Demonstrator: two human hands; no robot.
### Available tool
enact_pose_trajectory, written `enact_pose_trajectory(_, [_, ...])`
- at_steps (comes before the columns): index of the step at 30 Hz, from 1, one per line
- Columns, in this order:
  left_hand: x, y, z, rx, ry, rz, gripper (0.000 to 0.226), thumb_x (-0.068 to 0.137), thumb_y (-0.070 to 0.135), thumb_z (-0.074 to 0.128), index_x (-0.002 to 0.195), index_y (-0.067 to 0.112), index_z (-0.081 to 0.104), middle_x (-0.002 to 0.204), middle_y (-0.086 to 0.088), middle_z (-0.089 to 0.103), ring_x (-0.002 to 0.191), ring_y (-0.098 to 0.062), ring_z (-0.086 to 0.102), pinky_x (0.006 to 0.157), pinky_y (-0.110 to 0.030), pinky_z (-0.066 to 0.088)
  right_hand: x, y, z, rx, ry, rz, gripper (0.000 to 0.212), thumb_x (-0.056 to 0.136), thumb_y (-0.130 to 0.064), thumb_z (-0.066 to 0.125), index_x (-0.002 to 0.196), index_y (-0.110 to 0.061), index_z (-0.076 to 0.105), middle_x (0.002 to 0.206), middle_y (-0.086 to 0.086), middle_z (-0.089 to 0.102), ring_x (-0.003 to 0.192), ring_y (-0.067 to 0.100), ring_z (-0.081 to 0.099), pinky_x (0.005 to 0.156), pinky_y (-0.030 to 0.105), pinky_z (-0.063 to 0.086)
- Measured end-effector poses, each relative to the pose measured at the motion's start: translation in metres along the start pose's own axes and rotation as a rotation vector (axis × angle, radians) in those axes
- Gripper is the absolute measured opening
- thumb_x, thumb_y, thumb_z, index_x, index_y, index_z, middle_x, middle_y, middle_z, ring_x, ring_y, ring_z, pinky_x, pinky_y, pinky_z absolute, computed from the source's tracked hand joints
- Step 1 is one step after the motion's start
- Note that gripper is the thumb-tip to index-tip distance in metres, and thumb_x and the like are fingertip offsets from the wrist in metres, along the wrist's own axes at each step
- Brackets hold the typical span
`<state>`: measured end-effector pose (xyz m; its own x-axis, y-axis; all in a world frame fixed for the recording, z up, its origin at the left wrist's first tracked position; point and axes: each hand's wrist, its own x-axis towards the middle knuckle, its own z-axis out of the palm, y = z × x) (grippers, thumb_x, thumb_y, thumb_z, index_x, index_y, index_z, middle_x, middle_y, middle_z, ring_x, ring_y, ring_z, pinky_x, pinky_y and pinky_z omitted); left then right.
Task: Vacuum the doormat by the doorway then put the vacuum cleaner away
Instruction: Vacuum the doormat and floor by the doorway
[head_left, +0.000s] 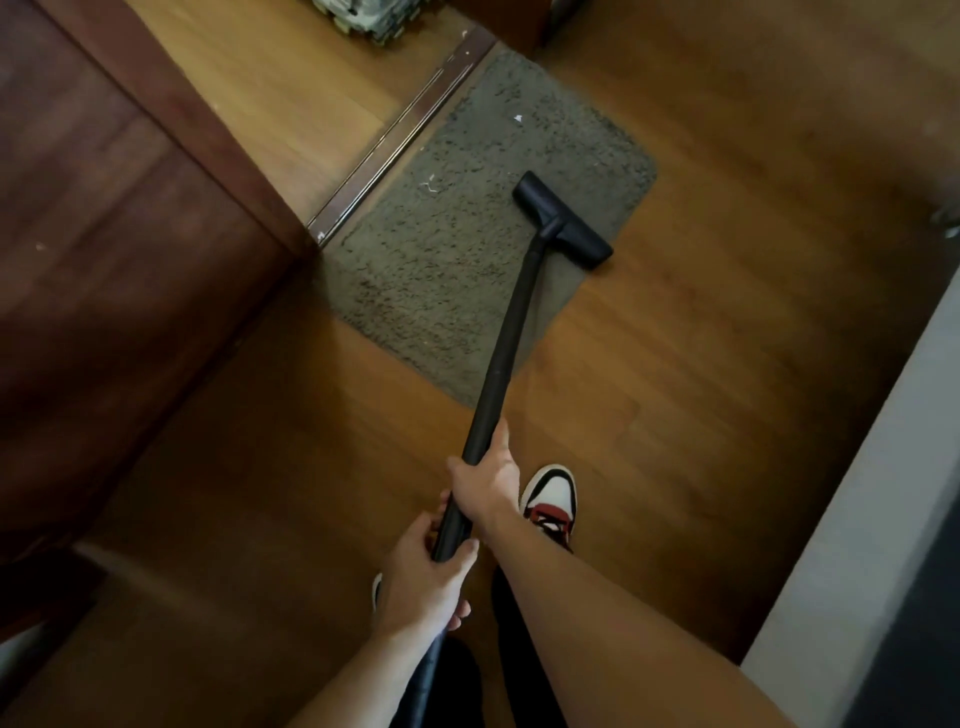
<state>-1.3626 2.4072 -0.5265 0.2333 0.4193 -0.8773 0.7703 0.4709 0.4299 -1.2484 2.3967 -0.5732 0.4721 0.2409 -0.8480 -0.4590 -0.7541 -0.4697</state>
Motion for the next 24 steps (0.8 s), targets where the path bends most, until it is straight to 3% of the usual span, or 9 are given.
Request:
enact_pose_trajectory(2, [-0.007, -0.018, -0.009, -0.005, -0.001, 0.006, 0.015, 0.088, 0.033, 0.074, 0.094, 0.023, 0.064, 0.065, -0.001, 0.069, 0.047, -0.018, 0.065, 0.05, -0.032, 0.058, -0.009, 0.012, 0.015, -0.007, 0.018, -0.017, 0.086, 0.094, -0.014, 0.062, 0.161, -0.032, 0.011, 0.098, 0.008, 0.065, 0.054, 0.017, 0.068, 0.055, 0.035, 0.062])
enact_pose_trajectory(5, [-0.015, -0.043, -0.022, -0.043, -0.002, -0.012, 0.017, 0.088, 0.032, 0.075, 0.095, 0.021, 0.064, 0.065, -0.005, 0.069, 0.05, -0.024, 0.067, 0.05, -0.036, 0.058, -0.023, 0.027, 0.036, -0.011, 0.028, -0.019, 0.084, 0.094, -0.012, 0.063, 0.16, -0.033, 0.015, 0.094, 0.009, 0.066, 0.052, 0.017, 0.067, 0.053, 0.033, 0.06])
enact_pose_trajectory(10, [-0.023, -0.07, -0.048, -0.098, 0.002, -0.042, 0.018, 0.09, 0.031, 0.072, 0.102, 0.022, 0.063, 0.077, -0.006, 0.073, 0.052, -0.019, 0.068, 0.049, -0.029, 0.055, -0.036, 0.039, 0.07, -0.026, 0.048, 0.017, 0.056, 0.093, -0.011, 0.066, 0.14, -0.018, 0.037, 0.094, 0.012, 0.065, 0.046, 0.012, 0.065, 0.047, 0.03, 0.056])
enact_pose_trajectory(13, [-0.022, -0.079, -0.057, -0.148, -0.003, -0.042, 0.021, 0.089, 0.031, 0.071, 0.107, 0.022, 0.063, 0.081, -0.007, 0.074, 0.056, -0.021, 0.07, 0.052, -0.033, 0.057, -0.033, 0.045, 0.085, -0.056, 0.055, -0.017, 0.055, 0.092, -0.012, 0.068, 0.139, -0.016, 0.039, 0.097, 0.011, 0.064, 0.041, 0.008, 0.063, 0.042, 0.024, 0.05])
enact_pose_trajectory(17, [-0.014, -0.081, -0.056, -0.154, 0.04, -0.045, 0.014, 0.088, 0.032, 0.071, 0.098, 0.026, 0.064, 0.071, -0.003, 0.073, 0.057, -0.026, 0.072, 0.054, -0.04, 0.059, -0.026, 0.044, 0.089, -0.061, 0.027, -0.047, 0.056, 0.092, -0.011, 0.068, 0.14, -0.017, 0.04, 0.095, 0.01, 0.065, 0.044, 0.009, 0.064, 0.044, 0.025, 0.052])
enact_pose_trajectory(24, [0.005, -0.05, -0.041, -0.17, 0.096, -0.061, 0.019, 0.085, 0.032, 0.078, 0.095, 0.024, 0.064, 0.064, -0.003, 0.071, 0.053, -0.024, 0.069, 0.052, -0.039, 0.061, 0.0, 0.021, 0.073, -0.104, 0.022, -0.074, 0.049, 0.09, -0.011, 0.067, 0.133, -0.016, 0.046, 0.089, 0.015, 0.069, 0.046, 0.013, 0.067, 0.045, 0.026, 0.053])
